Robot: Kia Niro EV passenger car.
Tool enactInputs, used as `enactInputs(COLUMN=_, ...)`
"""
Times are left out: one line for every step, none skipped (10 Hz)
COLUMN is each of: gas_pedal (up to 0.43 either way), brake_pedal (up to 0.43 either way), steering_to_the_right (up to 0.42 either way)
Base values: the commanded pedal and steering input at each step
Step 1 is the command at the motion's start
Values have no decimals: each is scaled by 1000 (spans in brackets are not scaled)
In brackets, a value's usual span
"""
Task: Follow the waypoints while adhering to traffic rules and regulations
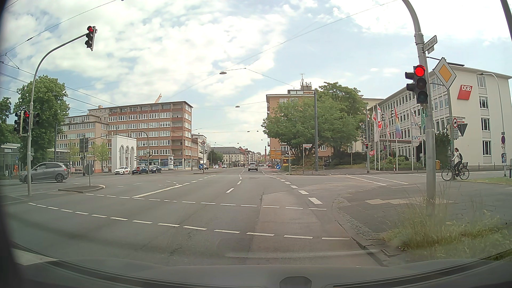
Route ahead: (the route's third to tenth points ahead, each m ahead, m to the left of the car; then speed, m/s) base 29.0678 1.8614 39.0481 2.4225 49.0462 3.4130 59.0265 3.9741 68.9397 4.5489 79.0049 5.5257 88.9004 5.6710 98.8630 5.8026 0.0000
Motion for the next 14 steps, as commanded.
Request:
enactInputs(gas_pedal=0, brake_pedal=256, steering_to_the_right=-1)
enactInputs(gas_pedal=0, brake_pedal=256, steering_to_the_right=0)
enactInputs(gas_pedal=0, brake_pedal=256, steering_to_the_right=-1)
enactInputs(gas_pedal=0, brake_pedal=256, steering_to_the_right=-1)
enactInputs(gas_pedal=0, brake_pedal=256, steering_to_the_right=-1)
enactInputs(gas_pedal=0, brake_pedal=256, steering_to_the_right=-1)
enactInputs(gas_pedal=0, brake_pedal=256, steering_to_the_right=0)
enactInputs(gas_pedal=0, brake_pedal=256, steering_to_the_right=-1)
enactInputs(gas_pedal=0, brake_pedal=256, steering_to_the_right=-1)
enactInputs(gas_pedal=0, brake_pedal=256, steering_to_the_right=0)
enactInputs(gas_pedal=0, brake_pedal=256, steering_to_the_right=-1)
enactInputs(gas_pedal=0, brake_pedal=256, steering_to_the_right=-1)
enactInputs(gas_pedal=0, brake_pedal=256, steering_to_the_right=0)
enactInputs(gas_pedal=0, brake_pedal=256, steering_to_the_right=-1)
